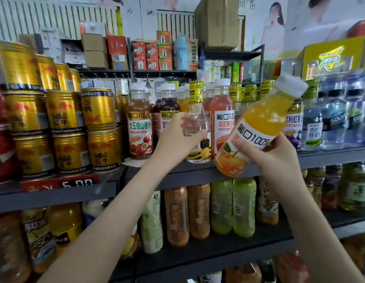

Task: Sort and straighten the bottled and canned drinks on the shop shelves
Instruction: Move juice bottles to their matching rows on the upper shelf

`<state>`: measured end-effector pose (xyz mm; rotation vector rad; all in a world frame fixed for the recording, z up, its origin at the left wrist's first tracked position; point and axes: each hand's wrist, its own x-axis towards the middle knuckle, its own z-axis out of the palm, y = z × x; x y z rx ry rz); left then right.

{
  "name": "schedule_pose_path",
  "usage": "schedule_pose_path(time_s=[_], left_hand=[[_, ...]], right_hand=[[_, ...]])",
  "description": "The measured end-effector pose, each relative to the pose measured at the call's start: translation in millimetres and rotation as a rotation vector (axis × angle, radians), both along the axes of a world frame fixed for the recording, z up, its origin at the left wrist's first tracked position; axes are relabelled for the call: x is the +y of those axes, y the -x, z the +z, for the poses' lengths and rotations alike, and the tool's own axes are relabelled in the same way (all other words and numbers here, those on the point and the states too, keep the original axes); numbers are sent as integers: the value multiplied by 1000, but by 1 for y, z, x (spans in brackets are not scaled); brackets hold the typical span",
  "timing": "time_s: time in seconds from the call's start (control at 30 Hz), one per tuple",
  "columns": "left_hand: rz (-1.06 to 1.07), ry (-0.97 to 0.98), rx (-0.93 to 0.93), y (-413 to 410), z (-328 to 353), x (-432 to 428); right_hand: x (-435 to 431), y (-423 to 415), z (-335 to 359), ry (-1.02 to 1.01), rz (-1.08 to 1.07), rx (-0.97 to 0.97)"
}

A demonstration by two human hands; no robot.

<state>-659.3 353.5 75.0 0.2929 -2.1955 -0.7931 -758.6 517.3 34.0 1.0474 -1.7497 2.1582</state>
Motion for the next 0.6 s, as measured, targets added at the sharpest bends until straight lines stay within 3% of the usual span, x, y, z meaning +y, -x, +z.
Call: schedule_pose_path(time_s=[0.07,0.23,0.4,0.6], left_hand=[[137,-36,-47,27,5,-7],[213,-134,-136,64,9,-10],[238,-84,-8,66,0,-21],[197,-136,96,8,9,-29]], right_hand=[[-4,15,4,-10,-42,12],[-16,32,8,-67,-120,92],[-27,38,3,-152,-180,144],[-38,33,-3,-250,-343,213]])
